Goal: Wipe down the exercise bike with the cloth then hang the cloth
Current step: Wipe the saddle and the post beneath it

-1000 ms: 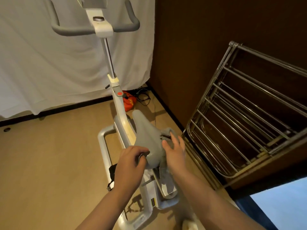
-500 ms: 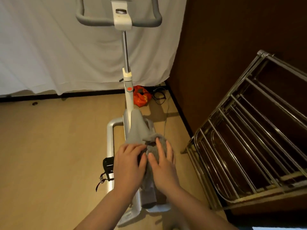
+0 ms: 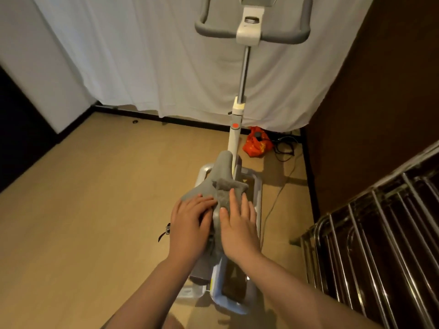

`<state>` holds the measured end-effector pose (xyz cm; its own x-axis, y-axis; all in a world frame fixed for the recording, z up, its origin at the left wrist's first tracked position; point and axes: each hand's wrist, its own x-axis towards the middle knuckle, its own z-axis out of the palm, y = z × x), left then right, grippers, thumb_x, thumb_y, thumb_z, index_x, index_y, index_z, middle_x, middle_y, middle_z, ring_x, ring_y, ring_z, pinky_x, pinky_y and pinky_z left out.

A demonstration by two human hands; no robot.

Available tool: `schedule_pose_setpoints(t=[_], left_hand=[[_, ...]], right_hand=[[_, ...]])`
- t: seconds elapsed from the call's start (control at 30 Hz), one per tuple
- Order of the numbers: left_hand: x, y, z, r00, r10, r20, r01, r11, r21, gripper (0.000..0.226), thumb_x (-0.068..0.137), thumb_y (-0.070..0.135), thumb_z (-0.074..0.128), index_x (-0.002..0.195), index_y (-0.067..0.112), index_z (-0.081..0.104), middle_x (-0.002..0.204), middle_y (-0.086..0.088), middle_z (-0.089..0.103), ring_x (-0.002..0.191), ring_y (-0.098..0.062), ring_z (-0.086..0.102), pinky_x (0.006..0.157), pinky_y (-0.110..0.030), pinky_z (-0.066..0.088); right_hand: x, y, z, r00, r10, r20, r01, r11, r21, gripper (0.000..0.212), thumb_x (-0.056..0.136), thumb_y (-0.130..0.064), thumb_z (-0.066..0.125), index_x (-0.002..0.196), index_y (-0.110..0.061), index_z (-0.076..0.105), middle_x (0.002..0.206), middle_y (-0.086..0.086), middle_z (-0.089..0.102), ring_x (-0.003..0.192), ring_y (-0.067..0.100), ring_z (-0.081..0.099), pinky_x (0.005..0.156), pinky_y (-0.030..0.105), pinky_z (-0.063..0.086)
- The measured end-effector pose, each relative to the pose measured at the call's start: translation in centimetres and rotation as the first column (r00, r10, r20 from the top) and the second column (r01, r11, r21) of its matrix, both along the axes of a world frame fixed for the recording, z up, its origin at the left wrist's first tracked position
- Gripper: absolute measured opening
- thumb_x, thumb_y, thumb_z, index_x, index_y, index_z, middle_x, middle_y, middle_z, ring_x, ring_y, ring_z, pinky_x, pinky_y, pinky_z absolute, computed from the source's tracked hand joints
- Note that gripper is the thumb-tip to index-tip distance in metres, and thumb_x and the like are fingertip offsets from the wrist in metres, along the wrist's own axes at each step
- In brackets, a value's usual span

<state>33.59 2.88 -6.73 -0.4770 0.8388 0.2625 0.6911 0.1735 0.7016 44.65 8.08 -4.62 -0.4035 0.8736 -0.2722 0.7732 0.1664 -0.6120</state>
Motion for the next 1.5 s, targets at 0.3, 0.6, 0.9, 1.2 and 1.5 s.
schedule_pose_setpoints(t=[0.3, 0.6, 0.9, 1.2, 1.5], left_hand=[[-0.4, 1.0, 1.5, 0.997, 0.051, 0.065, -0.05, 0.999, -0.012, 0.024, 0.077, 0.025, 0.055, 0.087, 0.031, 0.075, 0.091, 0.019, 0.07, 0.095, -0.008, 0.058, 0.09, -0.038, 0.045], [-0.9, 4.9, 1.9, 0.998, 0.057, 0.016, -0.056, 0.996, -0.063, 0.022, 0.081, 0.011, 0.063, 0.086, 0.032, 0.071, 0.084, 0.019, 0.059, 0.086, -0.011, 0.05, 0.076, -0.032, 0.04], [-0.2, 5.1, 0.7, 0.986, 0.128, -0.108, -0.13, 0.991, -0.015, 0.023, 0.075, 0.022, 0.045, 0.082, 0.03, 0.065, 0.085, 0.016, 0.059, 0.083, -0.011, 0.05, 0.072, -0.025, 0.027], [0.7, 5.4, 0.7, 0.949, 0.284, -0.134, -0.289, 0.957, -0.019, 0.018, 0.075, 0.023, 0.046, 0.077, 0.027, 0.063, 0.082, 0.013, 0.058, 0.082, -0.015, 0.052, 0.071, -0.027, 0.026], [0.7, 5.9, 1.9, 0.917, 0.319, -0.239, -0.351, 0.93, -0.104, 0.02, 0.074, 0.023, 0.044, 0.077, 0.03, 0.063, 0.078, 0.014, 0.06, 0.077, -0.011, 0.055, 0.078, -0.026, 0.03]], right_hand=[[-1.3, 2.0, 0.5, 0.997, -0.072, 0.03, 0.073, 0.997, -0.034, 0.055, 0.103, -0.045, 0.017, 0.154, -0.033, 0.003, 0.162, -0.005, 0.01, 0.145, 0.023, 0.017, 0.112, 0.043, 0.028], [-1.5, 3.0, 0.1, 0.996, -0.041, 0.075, 0.04, 0.999, 0.01, 0.054, 0.102, -0.048, 0.016, 0.153, -0.036, 0.002, 0.161, -0.006, 0.012, 0.144, 0.019, 0.018, 0.113, 0.041, 0.028], [-1.5, 3.2, -0.6, 0.996, -0.034, 0.083, 0.035, 0.999, -0.014, 0.057, 0.102, -0.048, 0.02, 0.153, -0.037, 0.0, 0.161, -0.01, 0.008, 0.146, 0.016, 0.013, 0.115, 0.041, 0.023], [-1.8, 7.4, 0.2, 0.988, 0.149, -0.025, -0.151, 0.978, -0.141, 0.064, 0.102, -0.048, 0.022, 0.153, -0.028, -0.012, 0.161, -0.002, 0.014, 0.14, 0.026, 0.031, 0.103, 0.042, 0.037], [-3.7, 10.5, -0.5, 0.984, 0.112, -0.142, -0.139, 0.969, -0.204, 0.072, 0.102, -0.046, 0.027, 0.149, -0.03, -0.024, 0.158, 0.011, 0.019, 0.128, 0.035, 0.045, 0.095, 0.044, 0.041]])
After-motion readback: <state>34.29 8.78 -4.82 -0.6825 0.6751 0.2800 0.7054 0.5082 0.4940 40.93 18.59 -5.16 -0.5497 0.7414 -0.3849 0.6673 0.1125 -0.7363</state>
